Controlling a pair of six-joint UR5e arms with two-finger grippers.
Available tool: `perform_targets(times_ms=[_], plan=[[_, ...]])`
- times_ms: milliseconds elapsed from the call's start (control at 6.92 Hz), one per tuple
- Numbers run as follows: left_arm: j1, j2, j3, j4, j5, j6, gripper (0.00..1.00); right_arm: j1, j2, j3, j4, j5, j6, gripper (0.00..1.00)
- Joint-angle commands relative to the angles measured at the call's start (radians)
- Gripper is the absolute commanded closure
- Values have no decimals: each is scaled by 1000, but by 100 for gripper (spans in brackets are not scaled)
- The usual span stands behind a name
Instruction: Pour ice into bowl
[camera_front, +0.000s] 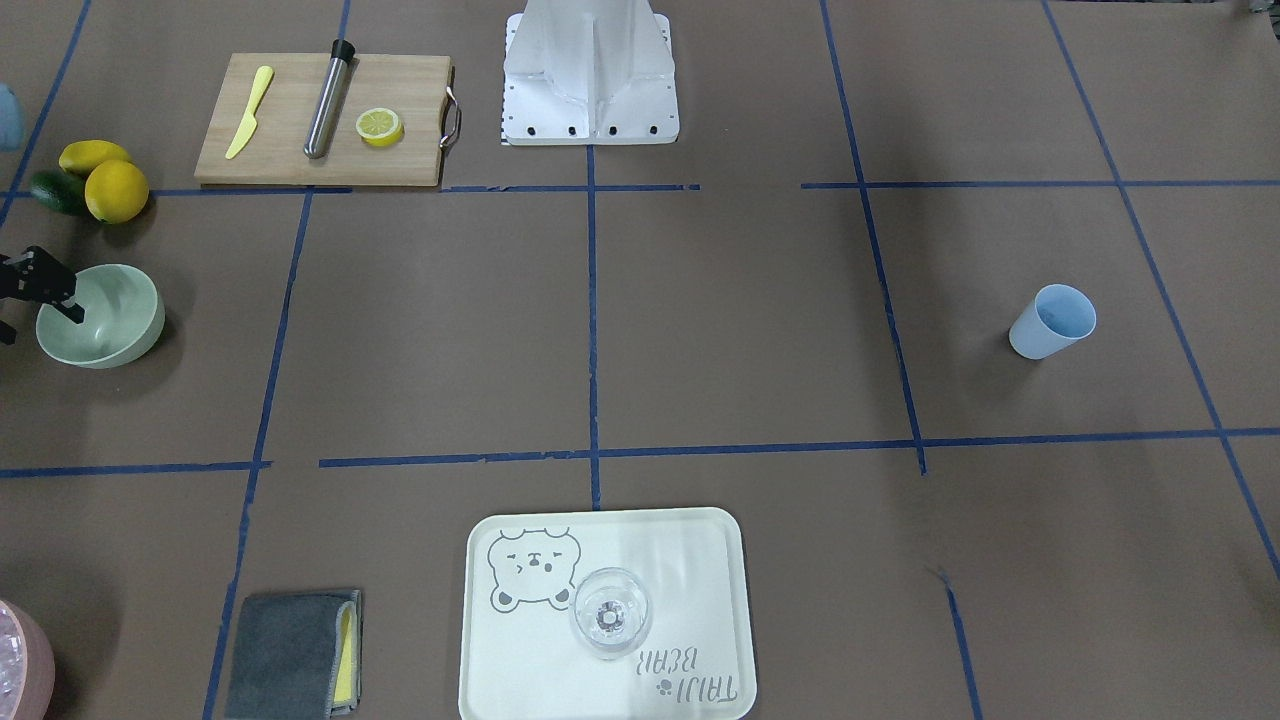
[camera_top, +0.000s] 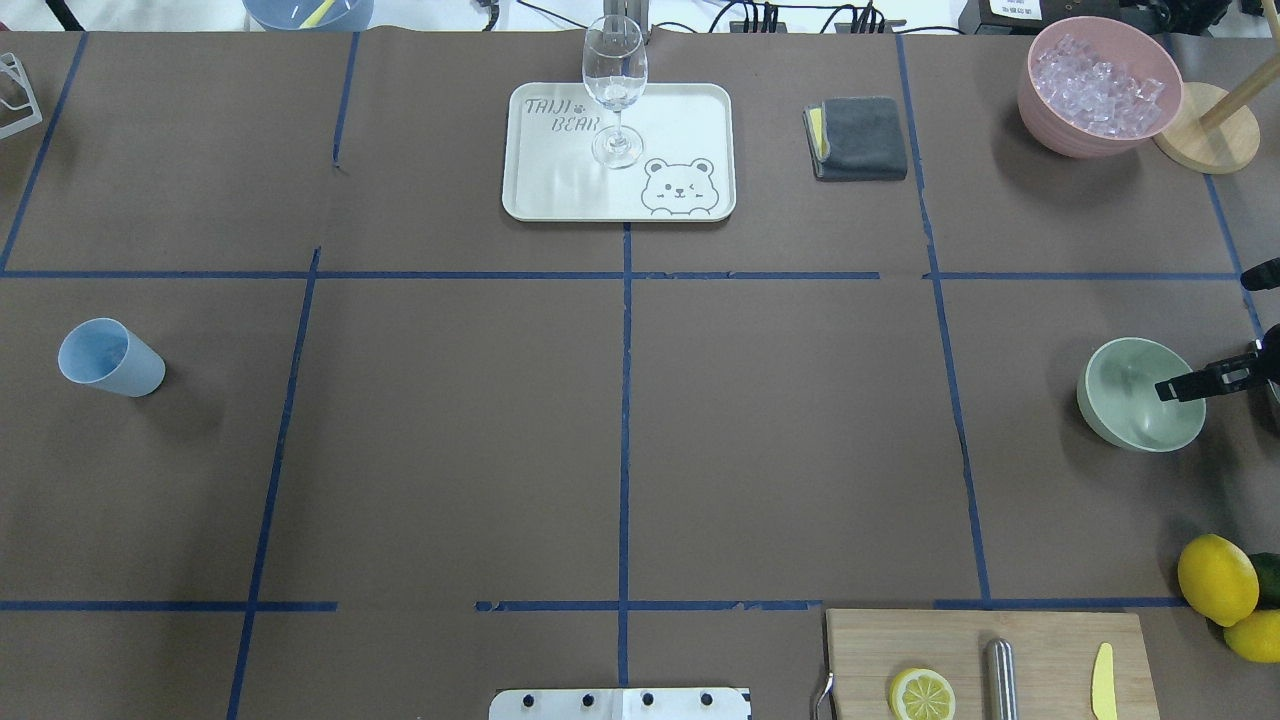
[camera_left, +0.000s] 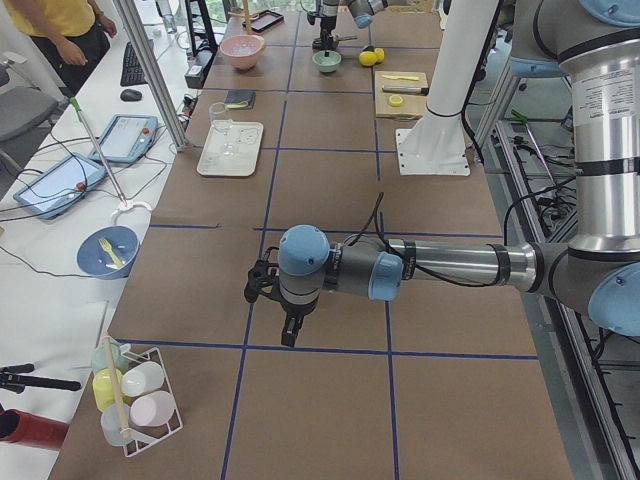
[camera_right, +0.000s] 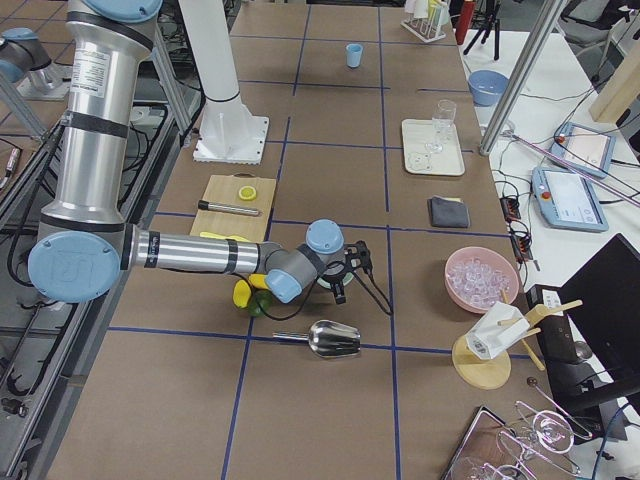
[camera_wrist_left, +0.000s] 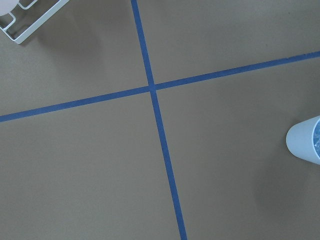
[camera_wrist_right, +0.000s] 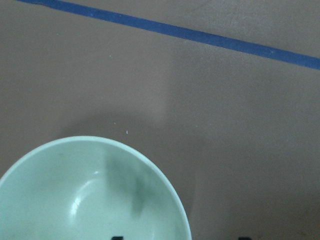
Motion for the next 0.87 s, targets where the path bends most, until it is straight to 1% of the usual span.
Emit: perform_targets(times_ms=[0, 289, 434, 578, 723], plan=[[0, -1, 2, -1, 0, 3, 0, -7, 2, 7, 0, -2, -11, 100], [0, -1, 5, -1, 0, 4, 0, -7, 0, 31, 2, 9, 0, 100], [0, -1, 5, -1, 0, 4, 0, -9, 2, 72, -1, 12, 41, 100], [0, -1, 2, -1, 0, 1, 0, -15, 44, 117, -11, 12, 102, 100], [0, -1, -1, -1, 0, 0, 0, -55, 108, 135, -14, 10, 198, 100]])
